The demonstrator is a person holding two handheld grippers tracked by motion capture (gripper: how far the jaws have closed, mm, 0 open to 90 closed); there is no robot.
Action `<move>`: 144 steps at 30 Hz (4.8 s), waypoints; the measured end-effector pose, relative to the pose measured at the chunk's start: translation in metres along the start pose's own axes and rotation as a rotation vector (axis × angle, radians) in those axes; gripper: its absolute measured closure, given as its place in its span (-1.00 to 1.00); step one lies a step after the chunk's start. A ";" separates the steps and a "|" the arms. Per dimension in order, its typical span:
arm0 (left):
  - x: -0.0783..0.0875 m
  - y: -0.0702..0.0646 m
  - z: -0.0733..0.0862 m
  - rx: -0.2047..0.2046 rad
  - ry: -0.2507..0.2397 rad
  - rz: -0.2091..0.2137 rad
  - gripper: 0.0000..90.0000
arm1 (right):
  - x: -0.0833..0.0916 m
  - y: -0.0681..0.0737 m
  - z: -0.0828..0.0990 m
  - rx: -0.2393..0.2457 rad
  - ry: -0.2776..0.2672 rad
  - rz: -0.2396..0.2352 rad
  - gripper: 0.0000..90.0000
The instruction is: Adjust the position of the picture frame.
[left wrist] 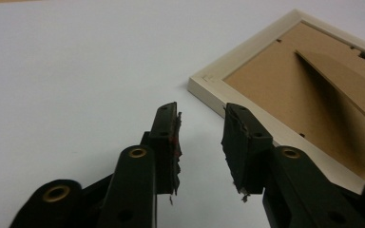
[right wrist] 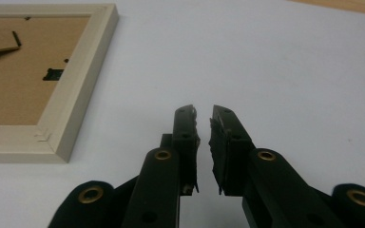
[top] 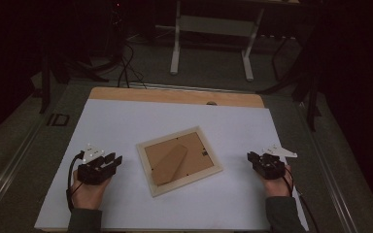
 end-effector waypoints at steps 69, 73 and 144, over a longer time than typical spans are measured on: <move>-0.052 -0.045 0.012 -0.180 0.156 0.125 1.00 | -0.040 0.059 0.014 0.118 0.111 -0.159 0.99; -0.051 -0.046 0.014 -0.180 0.164 0.120 1.00 | -0.041 0.060 0.014 0.125 0.113 -0.166 0.99; -0.111 -0.036 -0.022 -0.070 0.158 0.049 1.00 | -0.056 0.063 0.013 0.032 0.145 -0.152 1.00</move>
Point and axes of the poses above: each handheld gripper's, and its own axes: x roughly backward along the jaws, z roughly out of its underside, y roughly to its left, the point moved 1 cm from there along -x, roughly forward along the jaws, and after that the axes turned 8 degrees about -x, right-handed, at the moved point
